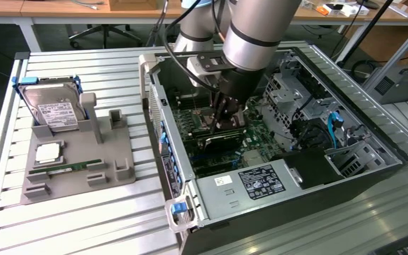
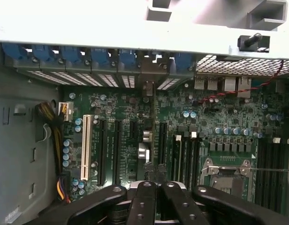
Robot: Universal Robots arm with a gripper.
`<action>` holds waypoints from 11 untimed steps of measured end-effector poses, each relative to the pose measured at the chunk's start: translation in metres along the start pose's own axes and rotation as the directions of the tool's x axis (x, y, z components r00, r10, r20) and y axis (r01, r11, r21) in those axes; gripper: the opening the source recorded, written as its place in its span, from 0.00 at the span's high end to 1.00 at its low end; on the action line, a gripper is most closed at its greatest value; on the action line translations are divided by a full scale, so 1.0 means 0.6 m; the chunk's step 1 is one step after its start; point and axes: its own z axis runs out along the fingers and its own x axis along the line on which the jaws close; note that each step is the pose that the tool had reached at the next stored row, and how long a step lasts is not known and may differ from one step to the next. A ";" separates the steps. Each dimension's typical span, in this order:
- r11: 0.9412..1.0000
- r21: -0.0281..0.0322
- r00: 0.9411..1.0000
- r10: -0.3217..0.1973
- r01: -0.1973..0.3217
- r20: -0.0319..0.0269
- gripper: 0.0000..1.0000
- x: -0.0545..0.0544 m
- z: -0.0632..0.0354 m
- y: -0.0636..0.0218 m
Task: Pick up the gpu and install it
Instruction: 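Press down on the gpu until it lock into place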
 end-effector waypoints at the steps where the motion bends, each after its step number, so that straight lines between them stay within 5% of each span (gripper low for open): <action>1: 1.000 0.000 1.000 0.000 0.000 0.000 0.89 -0.001 0.002 0.001; 11: 1.000 0.000 1.000 0.000 0.000 0.000 0.89 -0.006 0.022 0.008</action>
